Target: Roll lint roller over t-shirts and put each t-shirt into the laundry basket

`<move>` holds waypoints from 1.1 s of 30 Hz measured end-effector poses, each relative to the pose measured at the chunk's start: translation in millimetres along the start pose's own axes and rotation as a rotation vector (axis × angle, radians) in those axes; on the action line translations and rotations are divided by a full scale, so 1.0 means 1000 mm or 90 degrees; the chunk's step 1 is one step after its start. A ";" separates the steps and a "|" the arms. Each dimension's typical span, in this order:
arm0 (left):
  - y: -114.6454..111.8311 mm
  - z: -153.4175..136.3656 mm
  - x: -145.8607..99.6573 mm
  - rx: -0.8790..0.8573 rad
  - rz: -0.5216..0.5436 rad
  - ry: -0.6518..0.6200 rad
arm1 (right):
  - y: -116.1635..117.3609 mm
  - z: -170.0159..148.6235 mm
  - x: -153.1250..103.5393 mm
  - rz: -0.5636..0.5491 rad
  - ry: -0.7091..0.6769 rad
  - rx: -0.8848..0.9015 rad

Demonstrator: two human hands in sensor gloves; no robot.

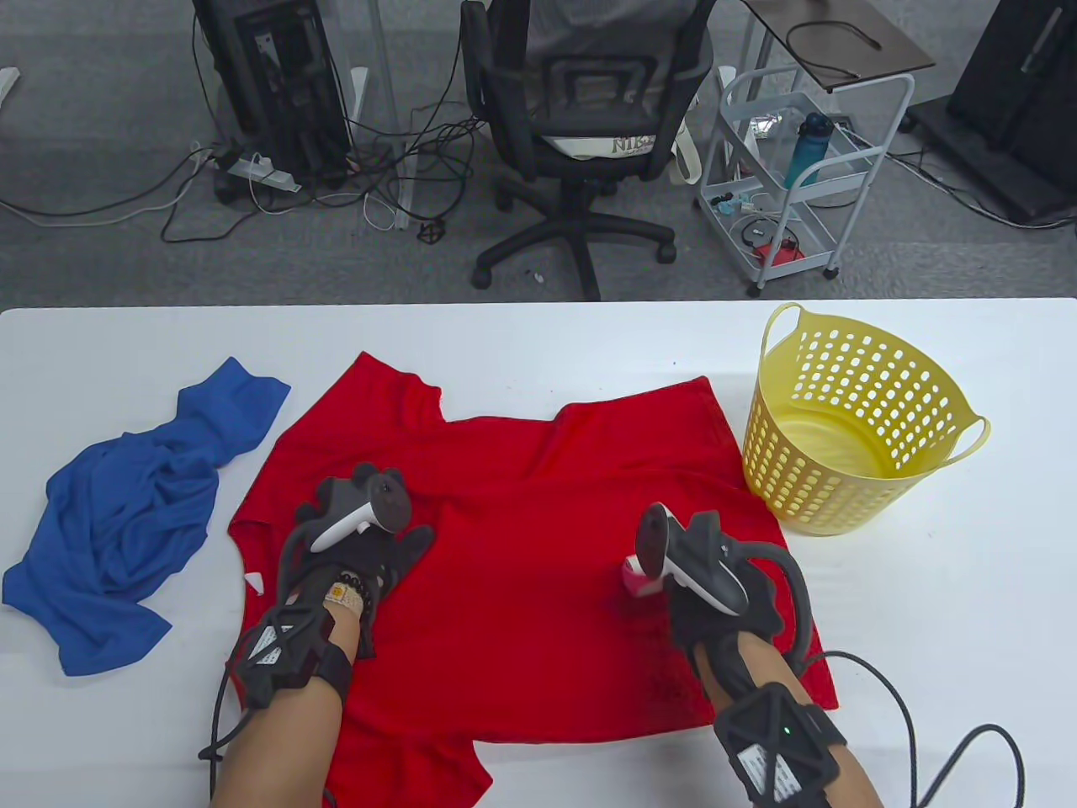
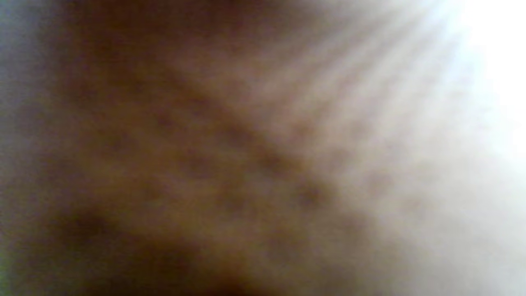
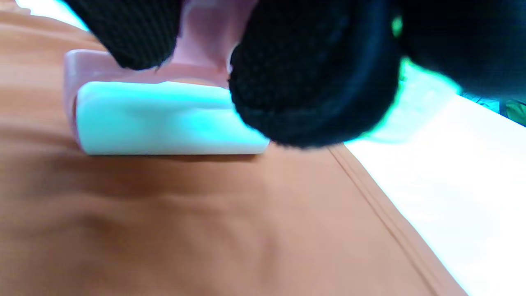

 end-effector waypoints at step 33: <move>-0.015 0.013 -0.010 0.051 -0.012 0.009 | -0.038 0.041 0.126 -0.063 0.142 0.115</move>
Point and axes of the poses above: the tracker on the back of each hand, its own z axis roughly to the thumb side, its own x axis roughly from the wrist to the fingertips, y = z × x, the point moved 4 cm from there along x, roughly from the wrist to the fingertips, and after that the axes turned 1 degree about y, right-handed, at the moved point
